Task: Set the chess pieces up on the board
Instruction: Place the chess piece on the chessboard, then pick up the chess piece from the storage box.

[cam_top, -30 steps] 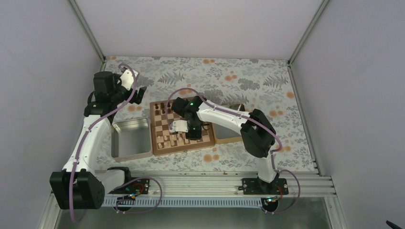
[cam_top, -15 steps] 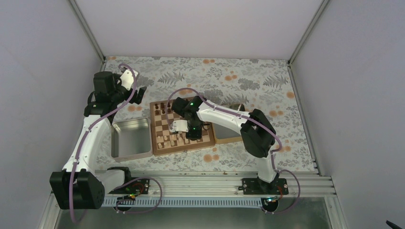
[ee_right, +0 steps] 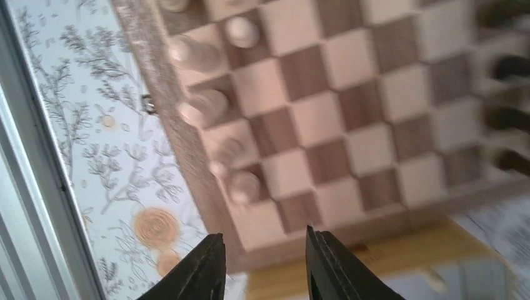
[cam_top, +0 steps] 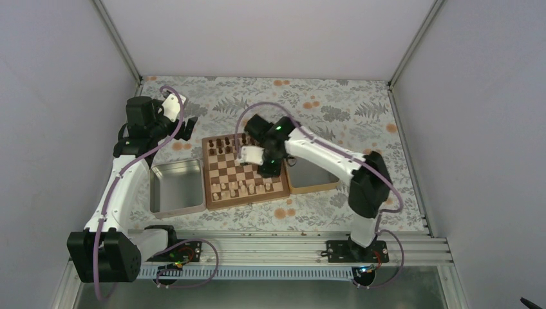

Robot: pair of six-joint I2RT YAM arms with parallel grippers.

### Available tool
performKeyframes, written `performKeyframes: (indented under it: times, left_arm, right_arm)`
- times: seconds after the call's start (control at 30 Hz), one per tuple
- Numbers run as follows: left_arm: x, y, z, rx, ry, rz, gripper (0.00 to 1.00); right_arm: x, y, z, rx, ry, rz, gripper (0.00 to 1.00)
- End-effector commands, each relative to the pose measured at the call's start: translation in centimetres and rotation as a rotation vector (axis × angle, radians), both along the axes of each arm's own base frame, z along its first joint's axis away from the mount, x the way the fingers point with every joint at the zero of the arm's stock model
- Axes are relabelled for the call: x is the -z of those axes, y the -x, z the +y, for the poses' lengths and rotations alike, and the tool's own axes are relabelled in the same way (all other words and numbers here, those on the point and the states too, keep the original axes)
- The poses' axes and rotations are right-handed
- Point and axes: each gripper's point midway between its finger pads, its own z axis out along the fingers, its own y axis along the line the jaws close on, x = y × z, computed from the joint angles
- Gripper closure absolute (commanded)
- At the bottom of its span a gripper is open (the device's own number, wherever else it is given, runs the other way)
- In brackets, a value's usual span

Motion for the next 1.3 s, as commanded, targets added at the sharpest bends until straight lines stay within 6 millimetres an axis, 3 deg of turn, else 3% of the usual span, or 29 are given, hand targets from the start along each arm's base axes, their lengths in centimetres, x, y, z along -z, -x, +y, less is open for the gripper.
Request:
performKeyframes:
  times: [0.0,0.23,0.43,0.67,1.27]
  left_arm:
    - [-0.1,0.0,0.0,0.006,0.002,-0.005,0.0]
    - [0.0,0.0,0.1,0.003,0.0,-0.006,0.0]
    - [0.1,-0.1,0.2,-0.001,-0.002,-0.004,0.0]
    - [0.2,-0.1,0.1,0.001,-0.002,-0.002,0.0]
    - [0.3,0.0,0.1,0.005,-0.002,0.0,0.0]
  right_arm:
    - [-4.9,-3.6,-3.5,0.136,-0.088,-0.099,0.64]
    - [-2.7,-7.5,-12.6,0.36,-0.012,-0.138,0.63]
    - [0.6,-9.0,-17.6,0.487,0.049,-0.128,0.63]
    - [4.2,-9.5,-20.2,0.547,0.13,-0.095,0.62]
    - [7.0,-10.7,-23.1,0.608,0.218,-0.121,0.61]
